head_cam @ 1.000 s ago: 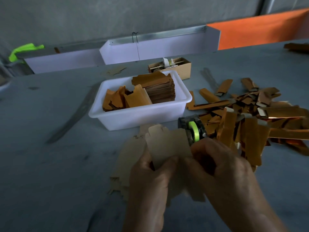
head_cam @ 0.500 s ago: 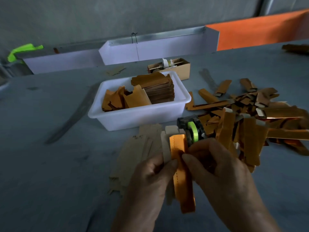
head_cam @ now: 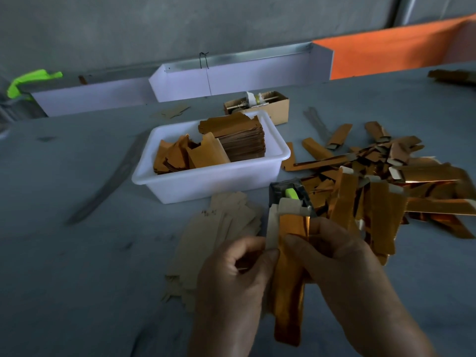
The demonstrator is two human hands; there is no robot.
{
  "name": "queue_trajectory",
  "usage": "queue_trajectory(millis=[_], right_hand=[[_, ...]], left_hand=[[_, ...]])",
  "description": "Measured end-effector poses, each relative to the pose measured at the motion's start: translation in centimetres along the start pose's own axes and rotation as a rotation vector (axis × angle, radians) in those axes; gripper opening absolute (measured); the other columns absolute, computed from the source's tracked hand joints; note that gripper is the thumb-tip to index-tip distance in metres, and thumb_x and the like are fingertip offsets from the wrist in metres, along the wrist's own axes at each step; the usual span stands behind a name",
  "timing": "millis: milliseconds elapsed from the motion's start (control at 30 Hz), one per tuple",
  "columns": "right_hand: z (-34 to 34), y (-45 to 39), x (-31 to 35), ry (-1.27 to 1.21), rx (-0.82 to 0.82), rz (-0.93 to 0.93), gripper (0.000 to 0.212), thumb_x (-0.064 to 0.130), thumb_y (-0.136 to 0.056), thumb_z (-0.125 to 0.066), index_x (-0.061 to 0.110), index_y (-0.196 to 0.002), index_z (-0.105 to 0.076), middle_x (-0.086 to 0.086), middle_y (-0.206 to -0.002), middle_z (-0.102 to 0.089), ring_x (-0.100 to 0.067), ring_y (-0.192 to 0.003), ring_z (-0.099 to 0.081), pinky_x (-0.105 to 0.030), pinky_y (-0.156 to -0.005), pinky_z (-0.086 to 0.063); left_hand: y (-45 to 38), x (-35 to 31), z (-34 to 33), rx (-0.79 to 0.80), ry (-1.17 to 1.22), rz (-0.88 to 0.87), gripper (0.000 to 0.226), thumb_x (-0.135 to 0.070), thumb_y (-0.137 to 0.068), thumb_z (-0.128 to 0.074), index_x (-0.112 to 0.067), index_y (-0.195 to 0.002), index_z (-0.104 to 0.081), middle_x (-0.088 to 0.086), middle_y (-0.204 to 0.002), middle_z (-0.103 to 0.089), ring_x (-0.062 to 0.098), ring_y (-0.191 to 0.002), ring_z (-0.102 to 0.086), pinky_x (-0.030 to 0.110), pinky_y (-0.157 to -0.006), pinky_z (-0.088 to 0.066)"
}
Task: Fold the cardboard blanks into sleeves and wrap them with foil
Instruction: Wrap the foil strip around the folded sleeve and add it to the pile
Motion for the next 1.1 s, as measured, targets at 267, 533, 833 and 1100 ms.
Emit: queue_trajectory(millis=[267, 533, 833, 1100], right_hand=[[-0.2, -0.2, -0.2, -0.048, -0.059, -0.005, 0.011, 0.030, -0.076, -0.068, 0.021, -0.069, -0.066, 0.001, -0.060, -0.066, -0.011, -0.057, -0.064, -0.023, -0.054, -0.054], [0.2, -0.6, -0.2, 0.014, -0.008, -0.069, 0.056, 0.067, -0.053, -0.055, 0.014, -0.070, -0.063, -0.009, -0.064, -0.065, -0.025, -0.064, -0.065, -0.043, -0.066, -0.057], [1.1, -1.3, -0.5, -0.134, -0.010, -0.153, 0.029, 0.031, -0.078, -0.059, 0.002, -0.082, -0.060, -0.026, -0.085, -0.059, -0.040, -0.081, -0.062, -0.051, -0.077, -0.054], [4.0, -1.8, -0.9, -0.094, -0.113, -0.105, 0.014, 0.032, -0.080, -0.060, 0.022, -0.073, -0.066, -0.002, -0.070, -0.066, -0.018, -0.067, -0.063, -0.028, -0.059, -0.048]], left_hand=[[1.8, -3.6, -3.2, -0.078, -0.977, -0.383, 0.037, -0.009, -0.059, -0.075, -0.004, -0.096, -0.076, 0.008, -0.068, -0.058, 0.027, -0.060, -0.060, 0.029, -0.044, -0.046], [2.3, -3.2, -4.3, 0.096, -0.894, -0.355, 0.052, -0.015, -0.034, -0.090, -0.020, -0.084, -0.077, 0.000, -0.066, -0.054, 0.018, -0.065, -0.057, 0.019, -0.039, -0.032], [0.8, -0.2, -1.9, 0.293, 0.176, 0.385, 0.006, -0.027, -0.083, -0.069, -0.021, -0.084, -0.066, -0.004, -0.061, -0.067, 0.007, -0.047, -0.059, 0.020, -0.046, -0.047], [-0.3, 0.8, -0.9, 0.016, 0.259, 0.338, 0.009, -0.009, -0.086, -0.065, -0.008, -0.077, -0.066, 0.003, -0.052, -0.062, 0.010, -0.042, -0.053, 0.020, -0.040, -0.044]])
Point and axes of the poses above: each hand's wrist, its own y-axis away from the middle knuckle, its own z-axis out of the back of the hand, x = y × z, the point moved 4 cm from there along -y, towards the middle knuckle
